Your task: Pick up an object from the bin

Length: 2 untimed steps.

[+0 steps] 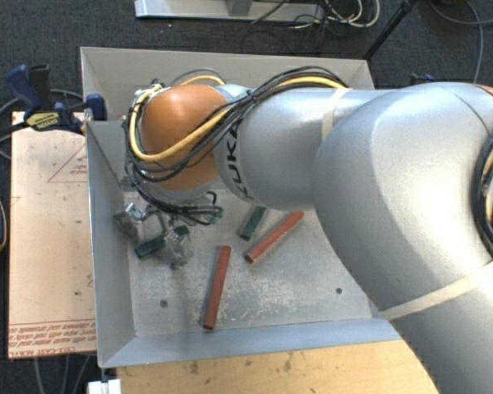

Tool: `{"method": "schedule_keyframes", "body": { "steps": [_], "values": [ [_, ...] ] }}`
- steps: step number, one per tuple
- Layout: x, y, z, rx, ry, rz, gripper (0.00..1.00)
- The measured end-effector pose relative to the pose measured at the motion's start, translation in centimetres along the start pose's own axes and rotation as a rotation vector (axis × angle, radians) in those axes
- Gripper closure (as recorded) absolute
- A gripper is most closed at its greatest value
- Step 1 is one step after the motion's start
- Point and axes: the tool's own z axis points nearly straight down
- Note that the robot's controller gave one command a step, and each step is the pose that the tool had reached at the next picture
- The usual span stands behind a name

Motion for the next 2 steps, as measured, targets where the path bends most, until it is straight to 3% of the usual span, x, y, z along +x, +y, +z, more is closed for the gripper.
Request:
{"method": "schedule_keyframes", "body": {
  "steps": [1,2],
  "values": [
    [0.1,-0.4,0.0,0.002,-0.001,0.007,1.0],
    [2.3,0.7,-13.7,0.006,-0.007,-0.074,1.0]
  ]
}}
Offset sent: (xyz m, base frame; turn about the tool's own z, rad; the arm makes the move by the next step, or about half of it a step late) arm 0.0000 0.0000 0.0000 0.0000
